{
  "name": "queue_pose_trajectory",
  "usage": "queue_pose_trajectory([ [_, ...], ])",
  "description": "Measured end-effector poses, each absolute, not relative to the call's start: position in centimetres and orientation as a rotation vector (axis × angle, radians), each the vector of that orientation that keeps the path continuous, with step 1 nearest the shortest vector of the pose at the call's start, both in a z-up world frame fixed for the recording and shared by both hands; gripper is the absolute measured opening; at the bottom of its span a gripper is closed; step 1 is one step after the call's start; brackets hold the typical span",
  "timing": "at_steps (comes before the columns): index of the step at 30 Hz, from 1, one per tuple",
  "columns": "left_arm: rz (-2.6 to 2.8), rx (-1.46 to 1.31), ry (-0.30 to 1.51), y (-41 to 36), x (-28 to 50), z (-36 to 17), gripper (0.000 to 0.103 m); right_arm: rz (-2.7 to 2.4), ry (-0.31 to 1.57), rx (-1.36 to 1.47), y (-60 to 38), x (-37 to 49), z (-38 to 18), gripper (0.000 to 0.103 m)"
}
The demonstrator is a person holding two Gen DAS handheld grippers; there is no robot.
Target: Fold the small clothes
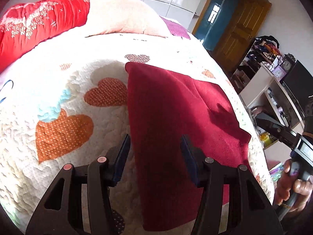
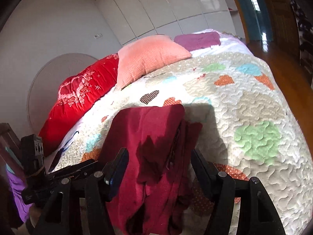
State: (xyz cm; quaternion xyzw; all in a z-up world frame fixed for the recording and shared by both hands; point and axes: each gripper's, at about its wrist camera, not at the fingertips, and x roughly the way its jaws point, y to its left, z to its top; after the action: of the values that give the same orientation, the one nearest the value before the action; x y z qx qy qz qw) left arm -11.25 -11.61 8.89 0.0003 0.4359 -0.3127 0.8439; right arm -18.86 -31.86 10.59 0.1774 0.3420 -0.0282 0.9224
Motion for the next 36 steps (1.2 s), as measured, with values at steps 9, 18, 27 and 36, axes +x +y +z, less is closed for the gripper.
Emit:
queue_pose_trajectory([
  [9, -0.590, 0.056, 0.916, -12.8, -10.7, 6.8, 0.054, -0.076, 0.877, 0.220, -29.8, -16.2, 4.1, 0.036],
  [18, -0.534, 0.144, 0.811, -13.4, -12.8, 7.7, 0.054, -0.067, 0.799, 0.204, -27.6, -20.0, 7.2, 0.036],
  [27, -0.480, 0.149, 0.727, -11.9, -15.0, 9.0, 0.054, -0.101, 0.830, 0.222, -26.6, -21.7, 5.5, 0.038],
  [36, -0.442, 0.129, 0.620, -10.3, -16.8, 11.0, 0.057, -0.152, 0.655, 0.187, -25.2, -24.0, 10.1, 0.051],
])
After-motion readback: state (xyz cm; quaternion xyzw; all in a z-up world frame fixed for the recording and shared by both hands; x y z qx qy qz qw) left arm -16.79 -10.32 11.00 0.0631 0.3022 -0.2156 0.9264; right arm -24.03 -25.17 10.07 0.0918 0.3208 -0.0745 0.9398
